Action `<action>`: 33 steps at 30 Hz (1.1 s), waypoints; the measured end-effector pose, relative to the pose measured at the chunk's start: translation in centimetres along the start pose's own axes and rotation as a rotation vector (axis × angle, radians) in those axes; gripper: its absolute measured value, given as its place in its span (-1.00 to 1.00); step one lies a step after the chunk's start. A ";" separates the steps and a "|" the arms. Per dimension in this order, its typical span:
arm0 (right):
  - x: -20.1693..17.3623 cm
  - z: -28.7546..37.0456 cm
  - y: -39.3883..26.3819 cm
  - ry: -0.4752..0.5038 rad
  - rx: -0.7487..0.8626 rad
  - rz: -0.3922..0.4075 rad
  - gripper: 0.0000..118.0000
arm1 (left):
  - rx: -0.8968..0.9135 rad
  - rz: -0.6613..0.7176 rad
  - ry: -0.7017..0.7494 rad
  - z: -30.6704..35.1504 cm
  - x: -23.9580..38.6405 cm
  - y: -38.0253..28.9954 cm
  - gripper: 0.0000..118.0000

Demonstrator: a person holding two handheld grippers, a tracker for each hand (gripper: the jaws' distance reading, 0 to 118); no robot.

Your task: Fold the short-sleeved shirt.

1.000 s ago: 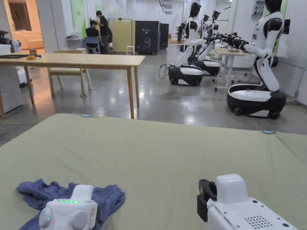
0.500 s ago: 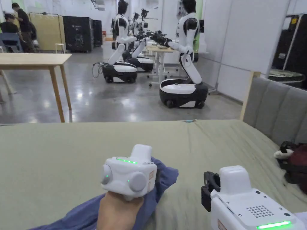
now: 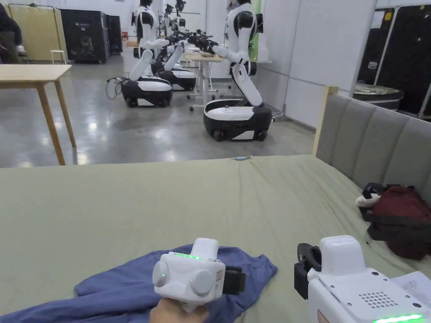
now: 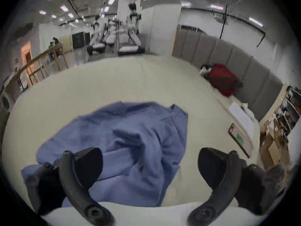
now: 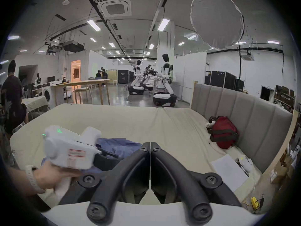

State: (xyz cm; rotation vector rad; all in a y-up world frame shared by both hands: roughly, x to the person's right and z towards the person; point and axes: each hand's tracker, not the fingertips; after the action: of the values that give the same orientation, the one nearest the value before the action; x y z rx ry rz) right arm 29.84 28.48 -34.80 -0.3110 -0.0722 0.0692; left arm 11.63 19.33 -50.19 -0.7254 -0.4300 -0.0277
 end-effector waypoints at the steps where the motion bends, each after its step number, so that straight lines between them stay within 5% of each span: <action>1: -0.6 0.1 0.1 0.009 0.006 0.001 -0.97 | 0.026 -0.023 0.013 2.3 -0.5 -0.3 0.92; 6: -4.7 0.1 -0.3 0.071 0.028 0.045 -0.97 | 0.167 -0.061 0.142 12.2 -8.6 -2.5 0.89; 10: -8.5 0.9 -1.3 0.131 0.053 0.048 -0.97 | 0.311 -0.033 0.428 19.8 -14.0 -7.3 0.72; 11: -9.5 1.1 -1.4 0.141 0.056 0.047 -0.97 | 0.296 0.035 0.464 21.2 -15.9 -8.5 0.55; 13: -11.1 1.5 -1.6 0.173 0.057 0.037 -0.97 | 0.287 0.132 0.479 23.7 -19.1 -10.5 -0.27; 14: -12.0 1.5 -1.7 0.189 0.053 0.033 -0.97 | 0.283 0.133 0.548 24.5 -21.0 -11.7 -0.51; 17: -13.8 1.2 -1.8 0.209 0.040 0.050 -0.97 | 0.253 0.100 0.703 25.3 -24.9 -13.4 -0.60; 21: -14.4 0.7 -1.9 0.218 0.015 0.032 -0.97 | 0.176 0.206 0.592 23.9 -29.9 -13.8 -1.00; 26: -13.5 0.7 -2.1 0.187 -0.006 0.026 -0.97 | 0.114 0.194 0.551 18.3 -33.3 -12.1 -0.96; 27: -13.2 0.7 -2.1 0.180 -0.008 0.033 -0.97 | 0.092 0.209 0.536 16.8 -34.3 -11.6 -0.58; 29: -12.4 0.5 -2.1 0.164 -0.018 0.041 -0.97 | 0.026 0.258 0.495 13.8 -36.5 -10.7 0.64; 30: -11.9 0.4 -2.2 0.148 -0.022 0.043 -0.97 | -0.002 0.260 0.480 13.1 -35.5 -10.3 0.91; 33: -10.1 0.1 -2.3 0.108 -0.037 0.050 -0.97 | -0.038 0.243 0.586 9.5 -37.5 -9.4 0.87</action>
State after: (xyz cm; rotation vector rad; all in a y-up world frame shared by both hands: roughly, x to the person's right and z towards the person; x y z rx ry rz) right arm 19.91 25.53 -34.63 -0.3527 0.0413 0.1002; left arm -27.74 13.82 -52.55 -0.7647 0.2199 -0.0183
